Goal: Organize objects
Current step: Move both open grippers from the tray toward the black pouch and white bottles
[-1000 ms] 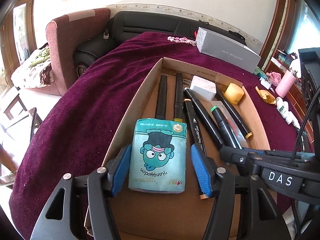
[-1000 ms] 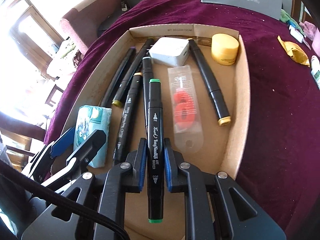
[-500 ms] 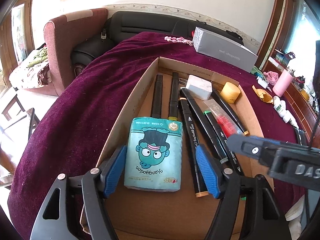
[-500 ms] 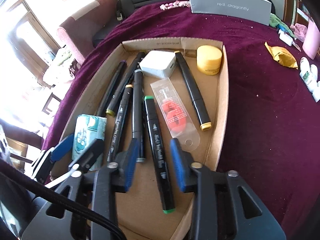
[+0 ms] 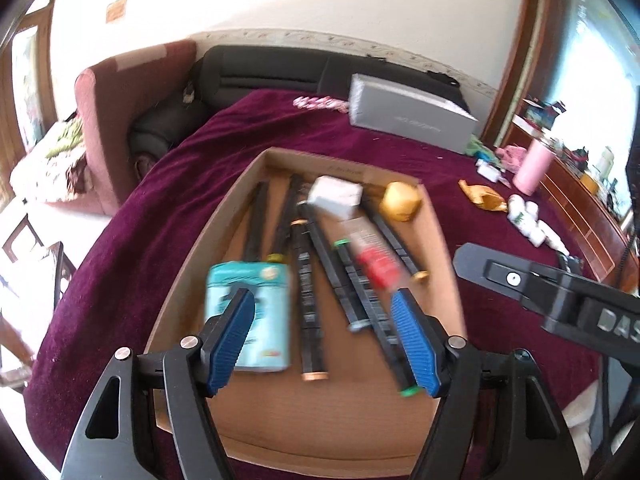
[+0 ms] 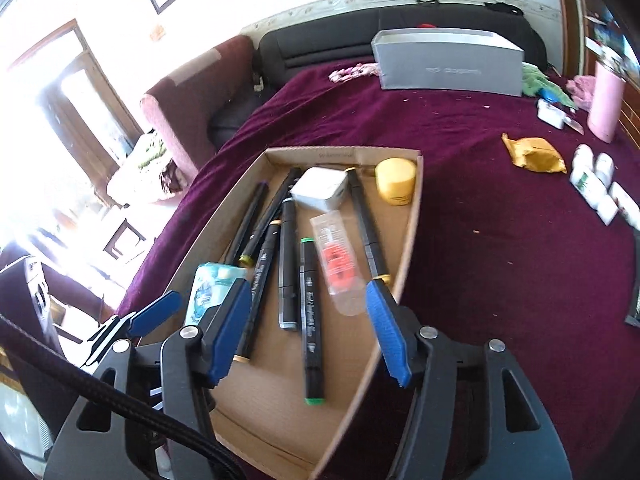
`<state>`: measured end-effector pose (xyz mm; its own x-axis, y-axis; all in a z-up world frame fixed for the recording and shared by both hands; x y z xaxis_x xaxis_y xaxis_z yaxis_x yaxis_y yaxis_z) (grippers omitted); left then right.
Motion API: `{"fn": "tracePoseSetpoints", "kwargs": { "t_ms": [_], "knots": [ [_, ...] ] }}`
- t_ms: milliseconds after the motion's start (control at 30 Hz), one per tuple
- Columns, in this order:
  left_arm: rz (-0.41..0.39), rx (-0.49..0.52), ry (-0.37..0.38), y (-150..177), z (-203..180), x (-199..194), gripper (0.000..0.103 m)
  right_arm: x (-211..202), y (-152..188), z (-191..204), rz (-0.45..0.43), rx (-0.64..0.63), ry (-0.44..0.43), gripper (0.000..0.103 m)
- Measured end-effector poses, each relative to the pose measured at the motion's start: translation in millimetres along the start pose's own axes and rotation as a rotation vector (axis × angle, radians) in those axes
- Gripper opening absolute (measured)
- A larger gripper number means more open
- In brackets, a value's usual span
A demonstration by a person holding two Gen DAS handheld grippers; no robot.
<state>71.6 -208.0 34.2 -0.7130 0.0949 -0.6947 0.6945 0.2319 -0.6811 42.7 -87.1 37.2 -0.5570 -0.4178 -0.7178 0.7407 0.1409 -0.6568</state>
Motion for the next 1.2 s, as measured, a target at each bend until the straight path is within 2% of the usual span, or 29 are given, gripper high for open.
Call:
{"fn": "tracePoseSetpoints", "kwargs": {
  "t_ms": [167, 267, 400, 533, 700, 900, 967, 1000, 1033, 1100, 1200],
  "knots": [
    [-0.013, 0.077, 0.029, 1, -44, -10, 0.065, -19, 4, -42, -0.028, 0.066, 0.034, 0.060],
    [-0.008, 0.125, 0.053, 3, -75, -9, 0.065, -32, 9, -73, -0.037, 0.090, 0.085, 0.062],
    [0.027, 0.178, 0.104, 10, -121, -3, 0.065, -52, 23, -126, -0.048, 0.145, 0.178, 0.064],
    [0.067, 0.234, 0.159, 18, -175, 10, 0.065, -68, 40, -171, -0.053, 0.229, 0.217, 0.064],
    [0.114, 0.271, 0.162, 28, -228, 55, 0.069, -88, 60, -216, -0.076, 0.331, 0.240, 0.064],
    [0.176, 0.210, 0.110, 33, -241, 111, 0.069, -108, 73, -243, -0.109, 0.380, 0.243, 0.064],
    [0.236, 0.205, 0.079, 43, -240, 127, 0.074, -111, 74, -249, -0.119, 0.390, 0.241, 0.064],
    [0.192, 0.239, 0.087, 46, -243, 124, 0.090, -112, 74, -252, -0.132, 0.399, 0.233, 0.064],
    [0.194, 0.277, 0.072, 53, -245, 126, 0.101, -113, 75, -255, -0.146, 0.408, 0.228, 0.064],
    [0.192, 0.337, 0.041, 61, -249, 124, 0.101, -114, 75, -261, -0.170, 0.427, 0.227, 0.064],
    [0.199, 0.324, 0.055, 65, -246, 122, 0.101, -110, 75, -272, -0.185, 0.465, 0.229, 0.064]
  ]
}}
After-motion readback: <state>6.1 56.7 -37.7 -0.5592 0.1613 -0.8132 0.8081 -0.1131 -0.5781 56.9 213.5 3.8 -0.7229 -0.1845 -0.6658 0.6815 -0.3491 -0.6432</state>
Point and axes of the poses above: each gripper's, at about its wrist camera, not at the fingertips, and x roughly the way its jaws point, z to its left, y to its underside, the point moved 5 cm from there along x, roughly the way its jaws point, and after that the axes turned 8 degrees about -x, right-handed, at the moved point
